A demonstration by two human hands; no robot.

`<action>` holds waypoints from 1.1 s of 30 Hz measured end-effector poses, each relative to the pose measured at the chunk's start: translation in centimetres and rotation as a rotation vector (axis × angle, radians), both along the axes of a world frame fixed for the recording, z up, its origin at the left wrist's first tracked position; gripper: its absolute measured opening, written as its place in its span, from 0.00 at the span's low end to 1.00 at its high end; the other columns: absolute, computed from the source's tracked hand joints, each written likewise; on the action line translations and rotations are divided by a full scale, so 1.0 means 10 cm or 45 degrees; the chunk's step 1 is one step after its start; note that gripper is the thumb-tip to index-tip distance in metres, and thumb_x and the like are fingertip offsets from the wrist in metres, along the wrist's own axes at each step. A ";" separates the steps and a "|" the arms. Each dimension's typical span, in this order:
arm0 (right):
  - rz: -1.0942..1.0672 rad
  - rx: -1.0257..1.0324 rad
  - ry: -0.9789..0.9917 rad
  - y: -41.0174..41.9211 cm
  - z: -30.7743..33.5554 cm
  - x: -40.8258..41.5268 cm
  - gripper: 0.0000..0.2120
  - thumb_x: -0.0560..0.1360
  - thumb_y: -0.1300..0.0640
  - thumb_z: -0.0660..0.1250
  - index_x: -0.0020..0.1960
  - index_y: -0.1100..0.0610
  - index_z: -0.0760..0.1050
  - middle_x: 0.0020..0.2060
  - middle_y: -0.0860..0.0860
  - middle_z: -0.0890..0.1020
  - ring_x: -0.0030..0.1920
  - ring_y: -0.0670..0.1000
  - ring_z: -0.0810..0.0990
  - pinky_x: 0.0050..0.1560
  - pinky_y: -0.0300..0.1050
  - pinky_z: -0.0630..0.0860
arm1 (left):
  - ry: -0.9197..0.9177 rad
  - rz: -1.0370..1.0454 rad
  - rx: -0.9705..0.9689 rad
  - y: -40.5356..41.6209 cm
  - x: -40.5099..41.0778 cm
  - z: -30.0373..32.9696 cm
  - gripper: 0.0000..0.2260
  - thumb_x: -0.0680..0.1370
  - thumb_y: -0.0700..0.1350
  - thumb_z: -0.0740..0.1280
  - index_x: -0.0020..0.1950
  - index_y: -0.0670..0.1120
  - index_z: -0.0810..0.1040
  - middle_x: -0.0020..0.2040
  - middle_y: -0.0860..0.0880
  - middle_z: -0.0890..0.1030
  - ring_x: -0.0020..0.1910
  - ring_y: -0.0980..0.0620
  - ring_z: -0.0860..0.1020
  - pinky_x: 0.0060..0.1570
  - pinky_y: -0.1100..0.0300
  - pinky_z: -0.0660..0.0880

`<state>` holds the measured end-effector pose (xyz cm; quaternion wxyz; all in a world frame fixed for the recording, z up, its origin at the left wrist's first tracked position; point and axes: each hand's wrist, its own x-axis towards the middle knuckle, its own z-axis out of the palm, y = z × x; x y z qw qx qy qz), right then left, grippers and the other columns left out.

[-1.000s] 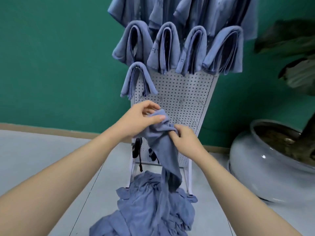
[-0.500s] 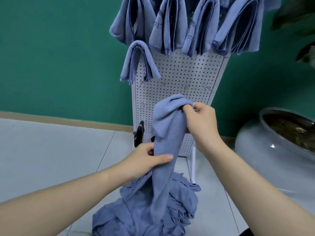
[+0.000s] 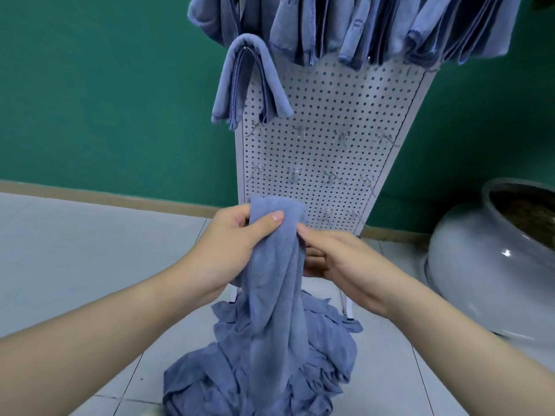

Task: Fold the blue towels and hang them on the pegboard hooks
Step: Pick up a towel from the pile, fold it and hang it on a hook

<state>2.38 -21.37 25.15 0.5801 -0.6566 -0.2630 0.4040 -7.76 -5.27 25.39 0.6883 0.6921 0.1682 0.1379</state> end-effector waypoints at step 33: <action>-0.267 0.155 -0.203 0.09 -0.01 -0.07 0.11 0.83 0.58 0.65 0.61 0.61 0.82 0.55 0.57 0.87 0.61 0.57 0.84 0.69 0.59 0.76 | -0.064 -0.133 -0.098 0.09 -0.06 -0.12 0.11 0.82 0.44 0.68 0.62 0.43 0.82 0.55 0.46 0.87 0.56 0.50 0.85 0.51 0.57 0.81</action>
